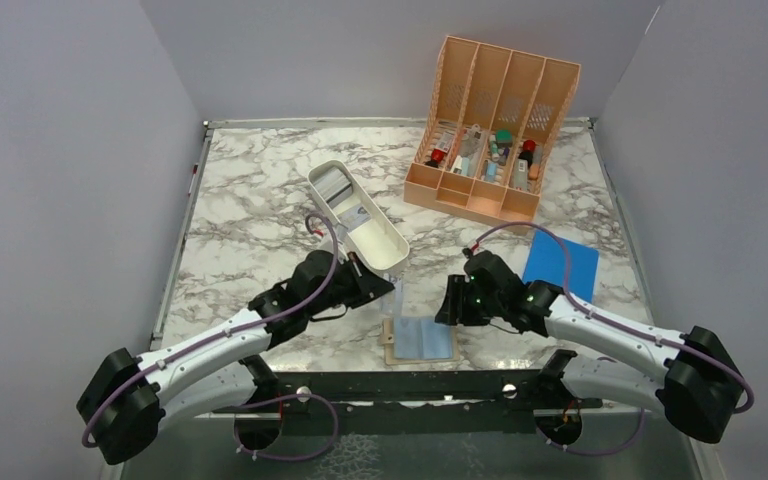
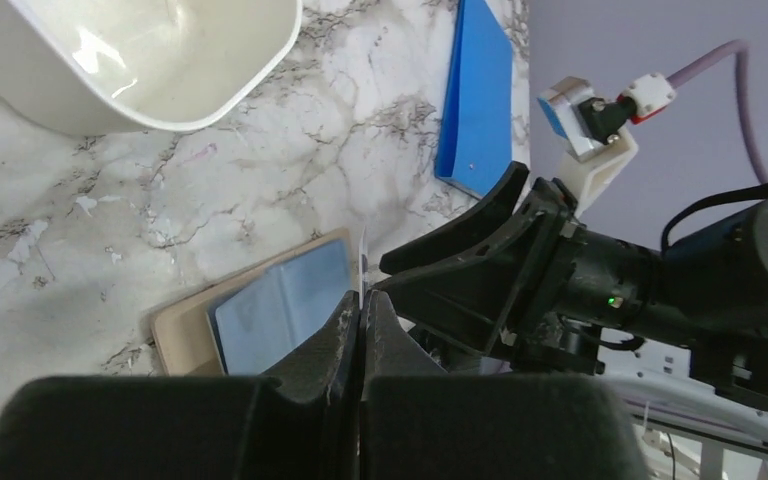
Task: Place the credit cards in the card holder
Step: Insert the credit card into the card holder.
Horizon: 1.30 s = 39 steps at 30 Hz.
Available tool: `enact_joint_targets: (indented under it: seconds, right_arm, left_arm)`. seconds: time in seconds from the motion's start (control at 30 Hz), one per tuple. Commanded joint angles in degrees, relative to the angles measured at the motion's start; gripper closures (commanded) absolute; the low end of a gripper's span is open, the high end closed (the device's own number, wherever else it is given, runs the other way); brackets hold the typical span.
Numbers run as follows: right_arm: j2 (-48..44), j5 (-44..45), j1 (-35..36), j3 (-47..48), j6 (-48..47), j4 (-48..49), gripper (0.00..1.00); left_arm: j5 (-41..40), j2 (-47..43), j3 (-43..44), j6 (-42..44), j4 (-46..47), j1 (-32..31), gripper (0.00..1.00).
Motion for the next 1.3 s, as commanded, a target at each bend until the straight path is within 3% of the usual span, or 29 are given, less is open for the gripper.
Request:
enact_joint_targets:
  seconds: [0.0,0.27,0.57,0.87,1.27]
  right_arm:
    - [1.4,-3.0,0.1,-0.2,0.5,0.9,0.51]
    - [5.0,-2.4,0.2,-1.6,1.4,2.3,0.61]
    - [6.4,-1.7,0.2,-4.3,2.3,4.3,0.65]
    - [4.9,-1.6,0.2,-6.1,2.2,5.3,0.66]
    - [4.6,-1.1,0.2,-7.4,2.6,5.5,0.67]
  left_arm:
    - [-7.9,2.0,-3.5,-4.7,7.6,-4.2,1.0]
    - [-12.9,7.4,-10.7,-8.0,18.0,-13.1,1.0]
    - [-21.1,13.5,-10.1,-8.0,21.1,-21.3,1.0]
    - [-25.4,21.0,-11.3,-7.4,31.6,-23.2,1.0]
    - [-26.6,25.3,-13.2,-15.0,31.7,-25.8,1.0]
